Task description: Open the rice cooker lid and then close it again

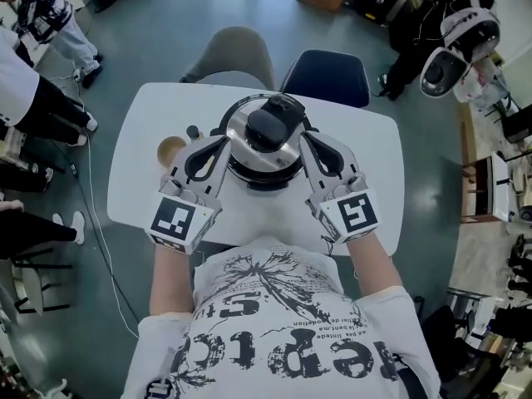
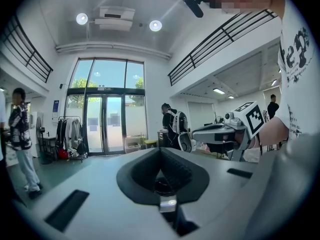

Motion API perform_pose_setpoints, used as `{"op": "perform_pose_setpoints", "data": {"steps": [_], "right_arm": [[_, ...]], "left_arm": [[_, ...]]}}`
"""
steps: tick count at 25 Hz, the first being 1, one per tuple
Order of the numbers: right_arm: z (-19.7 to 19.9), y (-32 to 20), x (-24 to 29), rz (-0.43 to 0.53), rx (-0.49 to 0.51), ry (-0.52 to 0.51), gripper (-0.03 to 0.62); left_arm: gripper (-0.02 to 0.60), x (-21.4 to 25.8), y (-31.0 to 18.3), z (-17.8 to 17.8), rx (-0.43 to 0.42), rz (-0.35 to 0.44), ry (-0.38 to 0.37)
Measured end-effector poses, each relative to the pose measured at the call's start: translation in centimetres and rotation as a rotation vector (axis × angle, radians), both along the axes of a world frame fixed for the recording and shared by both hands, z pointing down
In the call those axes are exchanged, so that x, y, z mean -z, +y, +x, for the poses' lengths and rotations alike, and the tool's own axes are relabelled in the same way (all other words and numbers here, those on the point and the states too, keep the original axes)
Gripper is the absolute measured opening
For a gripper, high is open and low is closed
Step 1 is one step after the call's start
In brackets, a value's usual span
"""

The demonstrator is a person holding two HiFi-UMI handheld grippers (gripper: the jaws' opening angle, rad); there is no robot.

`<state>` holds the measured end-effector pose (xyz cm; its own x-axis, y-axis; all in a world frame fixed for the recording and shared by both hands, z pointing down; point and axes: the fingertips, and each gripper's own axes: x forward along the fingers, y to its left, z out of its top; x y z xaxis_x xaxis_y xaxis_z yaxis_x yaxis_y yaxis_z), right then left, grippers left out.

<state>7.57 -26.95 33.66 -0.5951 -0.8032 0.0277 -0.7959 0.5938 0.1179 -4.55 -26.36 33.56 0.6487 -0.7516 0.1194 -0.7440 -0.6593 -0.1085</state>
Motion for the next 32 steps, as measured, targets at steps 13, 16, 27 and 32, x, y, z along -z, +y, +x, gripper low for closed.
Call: {"op": "perform_pose_setpoints", "data": {"steps": [13, 16, 27, 32], "right_arm": [[0.1, -0.3, -0.8, -0.060, 0.008, -0.005, 0.011], [-0.2, -0.1, -0.6, -0.061, 0.027, 0.002, 0.011], [-1.1, 0.7, -0.4, -0.020, 0.086, -0.023, 0.011], [-1.3, 1.1, -0.1, -0.013, 0.084, -0.012, 0.011]], "left_arm": [[0.012, 0.6, 0.2, 0.0, 0.012, 0.026, 0.020], [0.013, 0.7, 0.4, 0.0, 0.012, 0.015, -0.004], [0.012, 0.3, 0.6, 0.1, 0.011, 0.008, 0.011], [0.012, 0.6, 1.3, 0.1, 0.009, 0.009, 0.014]]}}
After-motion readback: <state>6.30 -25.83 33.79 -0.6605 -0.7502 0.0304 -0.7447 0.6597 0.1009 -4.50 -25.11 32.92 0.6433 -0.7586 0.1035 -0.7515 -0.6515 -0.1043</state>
